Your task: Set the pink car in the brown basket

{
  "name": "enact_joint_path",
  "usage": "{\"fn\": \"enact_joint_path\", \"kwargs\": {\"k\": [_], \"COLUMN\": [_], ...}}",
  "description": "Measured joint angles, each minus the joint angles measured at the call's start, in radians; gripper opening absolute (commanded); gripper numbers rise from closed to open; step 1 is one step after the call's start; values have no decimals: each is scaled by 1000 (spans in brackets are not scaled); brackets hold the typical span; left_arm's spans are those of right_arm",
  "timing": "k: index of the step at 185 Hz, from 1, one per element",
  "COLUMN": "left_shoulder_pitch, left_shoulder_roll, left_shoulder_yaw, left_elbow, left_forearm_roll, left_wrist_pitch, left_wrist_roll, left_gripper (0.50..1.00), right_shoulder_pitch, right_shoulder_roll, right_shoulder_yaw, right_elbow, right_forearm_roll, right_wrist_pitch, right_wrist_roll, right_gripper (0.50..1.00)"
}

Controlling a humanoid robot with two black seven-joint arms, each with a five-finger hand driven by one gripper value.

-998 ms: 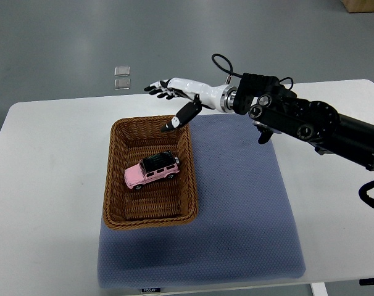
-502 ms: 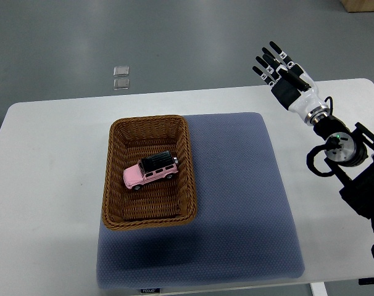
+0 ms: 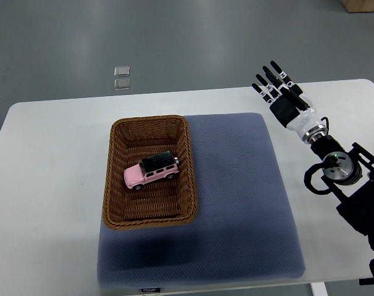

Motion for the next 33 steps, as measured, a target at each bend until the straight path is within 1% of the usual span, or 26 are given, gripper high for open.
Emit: {"fn": "enact_joint_path", "kwargs": {"k": [33], "left_shoulder_pitch": [0], "left_shoulder_roll": [0], "left_shoulder_yaw": [0], "left_elbow": [1], "left_forearm_roll": [0], "left_wrist_pitch": [0], "left_wrist_roll": [0], "left_gripper": [1000], "right_shoulder_pitch": [2], "right_shoulder_roll": [39], "right_shoulder_yaw": [-12], "right_elbow": [0], "right_forearm_roll": [-16], "right_wrist_pitch": [-1], "right_wrist_roll": [0], "right_gripper": [913]}}
